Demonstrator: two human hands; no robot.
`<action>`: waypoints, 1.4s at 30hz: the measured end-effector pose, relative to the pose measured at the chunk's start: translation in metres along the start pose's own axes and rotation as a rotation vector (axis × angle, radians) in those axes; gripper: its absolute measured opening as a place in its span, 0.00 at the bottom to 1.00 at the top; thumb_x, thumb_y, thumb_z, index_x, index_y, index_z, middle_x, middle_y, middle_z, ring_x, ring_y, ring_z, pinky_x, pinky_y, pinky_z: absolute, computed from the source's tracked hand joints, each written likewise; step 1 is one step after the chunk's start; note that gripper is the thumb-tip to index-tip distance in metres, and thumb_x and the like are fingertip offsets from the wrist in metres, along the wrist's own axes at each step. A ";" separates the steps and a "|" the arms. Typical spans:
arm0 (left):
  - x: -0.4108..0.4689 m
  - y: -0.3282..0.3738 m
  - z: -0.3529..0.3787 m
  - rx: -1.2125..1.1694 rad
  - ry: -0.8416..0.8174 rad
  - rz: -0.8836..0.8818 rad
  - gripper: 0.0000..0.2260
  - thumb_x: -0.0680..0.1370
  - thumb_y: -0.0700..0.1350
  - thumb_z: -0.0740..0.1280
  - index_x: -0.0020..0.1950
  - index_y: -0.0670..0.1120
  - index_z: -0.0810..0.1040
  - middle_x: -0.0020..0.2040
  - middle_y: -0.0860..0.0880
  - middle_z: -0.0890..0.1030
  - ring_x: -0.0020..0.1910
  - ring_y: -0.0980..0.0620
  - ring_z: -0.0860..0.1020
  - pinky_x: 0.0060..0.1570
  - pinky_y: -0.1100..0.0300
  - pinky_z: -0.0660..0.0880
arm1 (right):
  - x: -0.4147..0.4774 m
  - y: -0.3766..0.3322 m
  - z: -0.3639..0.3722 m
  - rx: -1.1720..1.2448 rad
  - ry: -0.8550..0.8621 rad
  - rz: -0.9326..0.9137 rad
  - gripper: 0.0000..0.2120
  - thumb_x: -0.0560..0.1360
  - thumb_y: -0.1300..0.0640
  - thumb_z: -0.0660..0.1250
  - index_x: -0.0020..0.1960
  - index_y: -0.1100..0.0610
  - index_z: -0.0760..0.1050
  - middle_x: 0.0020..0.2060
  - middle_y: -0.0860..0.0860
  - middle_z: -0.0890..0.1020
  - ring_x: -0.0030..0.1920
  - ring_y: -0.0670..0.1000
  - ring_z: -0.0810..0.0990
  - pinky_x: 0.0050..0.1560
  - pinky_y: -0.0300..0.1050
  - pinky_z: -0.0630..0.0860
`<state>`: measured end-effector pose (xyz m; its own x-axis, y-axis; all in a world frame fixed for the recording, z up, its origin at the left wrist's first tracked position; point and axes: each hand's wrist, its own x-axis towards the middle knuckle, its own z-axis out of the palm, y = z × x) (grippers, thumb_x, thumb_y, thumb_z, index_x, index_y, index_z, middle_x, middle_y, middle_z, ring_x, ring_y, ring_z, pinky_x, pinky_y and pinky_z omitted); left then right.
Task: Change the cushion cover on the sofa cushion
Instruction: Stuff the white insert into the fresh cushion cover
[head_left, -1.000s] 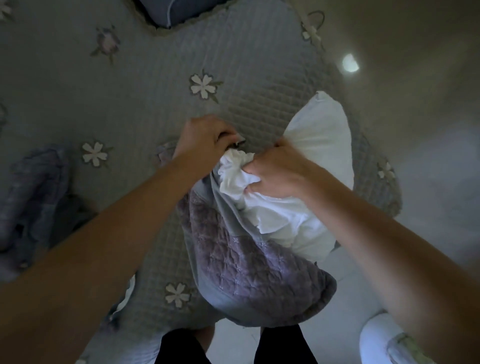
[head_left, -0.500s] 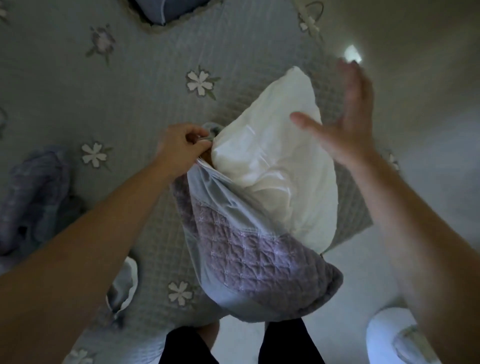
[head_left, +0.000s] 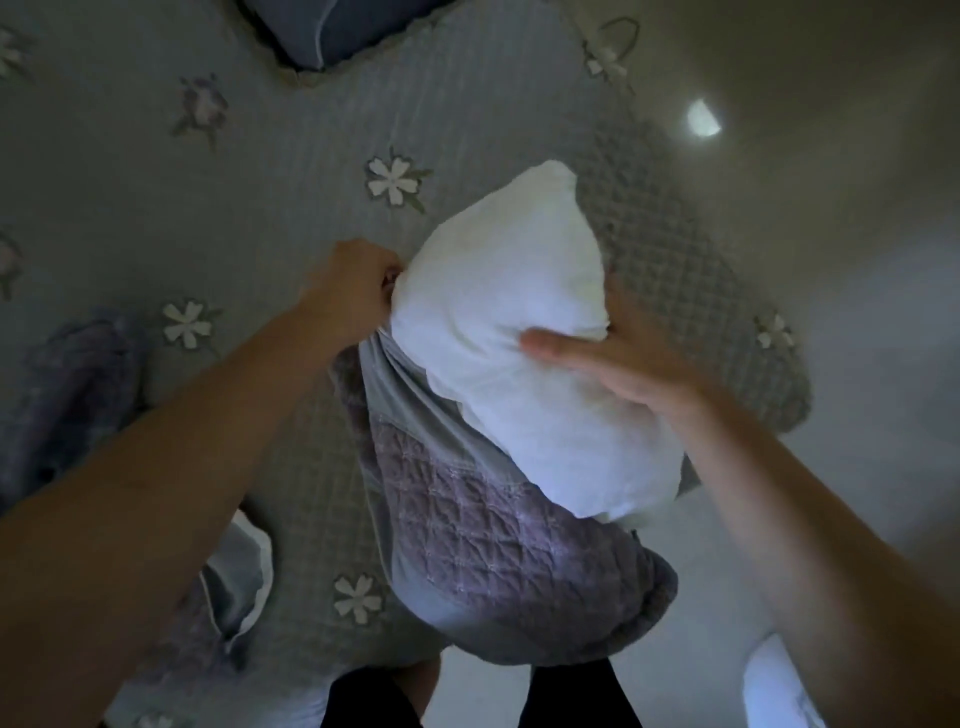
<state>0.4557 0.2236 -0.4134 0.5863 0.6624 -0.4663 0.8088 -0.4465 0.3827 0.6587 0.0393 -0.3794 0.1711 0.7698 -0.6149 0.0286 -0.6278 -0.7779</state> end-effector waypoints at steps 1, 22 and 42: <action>-0.002 0.005 -0.002 0.047 -0.033 -0.011 0.12 0.73 0.40 0.63 0.29 0.42 0.69 0.31 0.41 0.72 0.35 0.48 0.71 0.37 0.58 0.62 | 0.000 -0.004 0.007 -0.043 0.030 -0.036 0.32 0.64 0.44 0.81 0.64 0.42 0.72 0.63 0.39 0.76 0.58 0.36 0.76 0.49 0.23 0.73; -0.017 0.063 -0.015 -0.344 0.335 0.043 0.07 0.75 0.49 0.71 0.48 0.48 0.86 0.45 0.51 0.85 0.45 0.53 0.81 0.48 0.63 0.74 | 0.039 0.000 0.081 -0.413 0.061 0.012 0.31 0.71 0.33 0.67 0.69 0.47 0.69 0.56 0.48 0.81 0.54 0.52 0.80 0.53 0.47 0.76; -0.048 -0.016 0.065 -0.478 0.370 -0.580 0.31 0.75 0.63 0.66 0.73 0.47 0.67 0.70 0.45 0.72 0.67 0.45 0.72 0.65 0.51 0.70 | 0.046 0.050 0.001 -0.022 0.620 0.208 0.17 0.79 0.43 0.63 0.59 0.55 0.77 0.46 0.47 0.80 0.45 0.42 0.78 0.44 0.37 0.69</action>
<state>0.4174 0.1599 -0.4490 -0.0365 0.9003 -0.4338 0.8226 0.2735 0.4985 0.6672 0.0438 -0.4465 0.7111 0.4269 -0.5586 -0.0472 -0.7638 -0.6438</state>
